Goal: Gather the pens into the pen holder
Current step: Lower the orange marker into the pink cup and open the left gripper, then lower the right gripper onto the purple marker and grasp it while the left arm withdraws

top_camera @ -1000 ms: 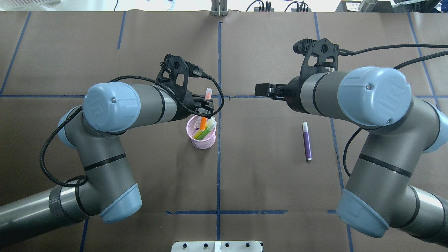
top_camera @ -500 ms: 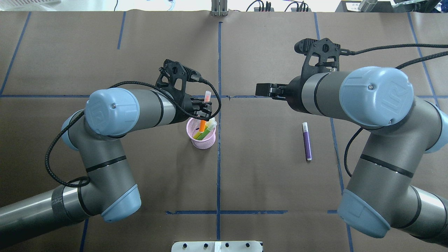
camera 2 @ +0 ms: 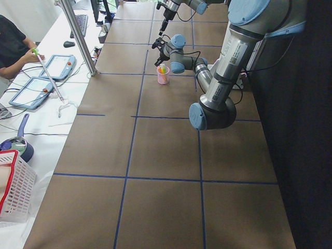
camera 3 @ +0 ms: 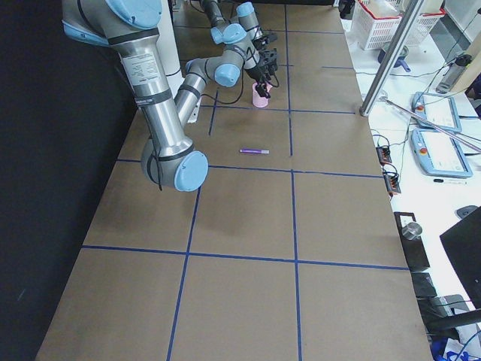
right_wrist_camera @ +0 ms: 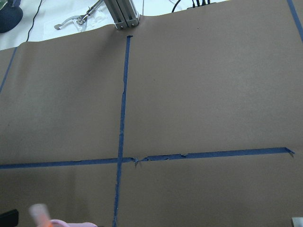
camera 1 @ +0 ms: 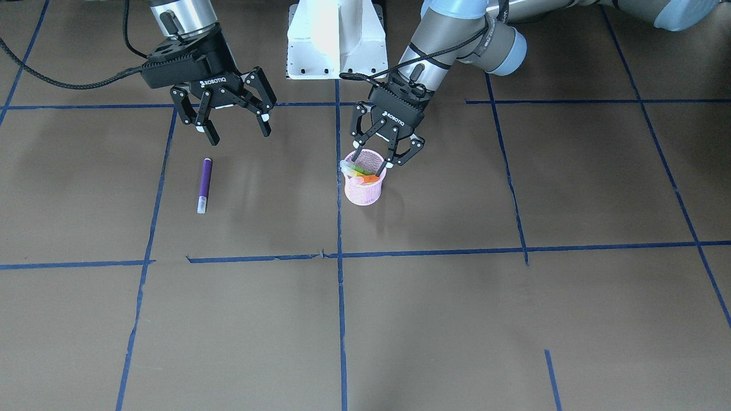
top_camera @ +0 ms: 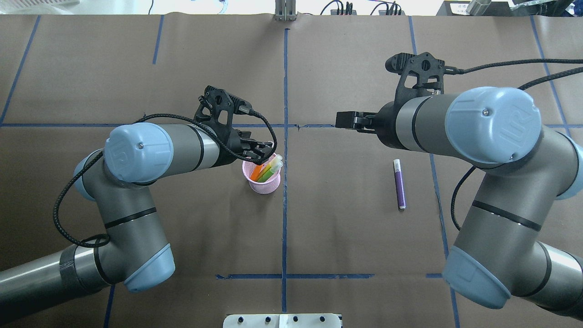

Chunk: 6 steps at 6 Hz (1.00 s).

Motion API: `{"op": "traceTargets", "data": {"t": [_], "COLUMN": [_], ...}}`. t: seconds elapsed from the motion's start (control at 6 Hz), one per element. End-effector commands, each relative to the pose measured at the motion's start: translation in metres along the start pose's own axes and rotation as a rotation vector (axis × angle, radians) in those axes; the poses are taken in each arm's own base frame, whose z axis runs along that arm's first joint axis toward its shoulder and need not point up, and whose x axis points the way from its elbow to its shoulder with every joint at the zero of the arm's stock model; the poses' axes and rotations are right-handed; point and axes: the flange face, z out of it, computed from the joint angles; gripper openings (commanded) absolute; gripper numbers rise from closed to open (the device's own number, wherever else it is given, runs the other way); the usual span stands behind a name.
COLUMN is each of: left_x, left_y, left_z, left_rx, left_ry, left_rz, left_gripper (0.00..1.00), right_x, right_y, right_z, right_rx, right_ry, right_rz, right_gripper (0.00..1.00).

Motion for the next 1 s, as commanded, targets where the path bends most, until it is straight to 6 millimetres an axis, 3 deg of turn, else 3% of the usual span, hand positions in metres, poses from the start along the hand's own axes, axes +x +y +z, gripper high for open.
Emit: {"op": "traceTargets", "data": {"t": [0.0, 0.17, 0.33, 0.5, 0.67, 0.83], "left_x": [-0.002, -0.029, -0.067, -0.119, -0.159, -0.185], "left_y": [-0.007, -0.025, -0.040, -0.057, -0.060, -0.030], "left_z": [-0.009, -0.018, -0.033, -0.058, -0.083, -0.096], "left_rx": [0.013, 0.034, 0.011, -0.130, -0.218, -0.251], "left_ry": [0.006, -0.040, -0.085, -0.052, -0.006, -0.028], "left_rz": [-0.005, -0.029, -0.125, -0.216, -0.272, -0.296], "left_gripper": [1.00, 1.00, 1.00, 1.00, 0.99, 1.00], "right_x": [0.009, 0.045, 0.097, 0.125, 0.141, 0.141], "right_y": [-0.003, -0.014, -0.036, -0.039, -0.036, -0.038], "right_z": [0.001, 0.003, -0.002, 0.017, 0.050, 0.073], "right_rx": [-0.017, -0.146, -0.201, -0.228, -0.278, -0.305], "right_ry": [0.009, 0.028, 0.072, 0.128, 0.185, 0.218], "right_rz": [-0.002, 0.033, 0.104, 0.104, 0.103, 0.070], "right_gripper": [1.00, 1.00, 1.00, 1.00, 0.99, 0.99]}}
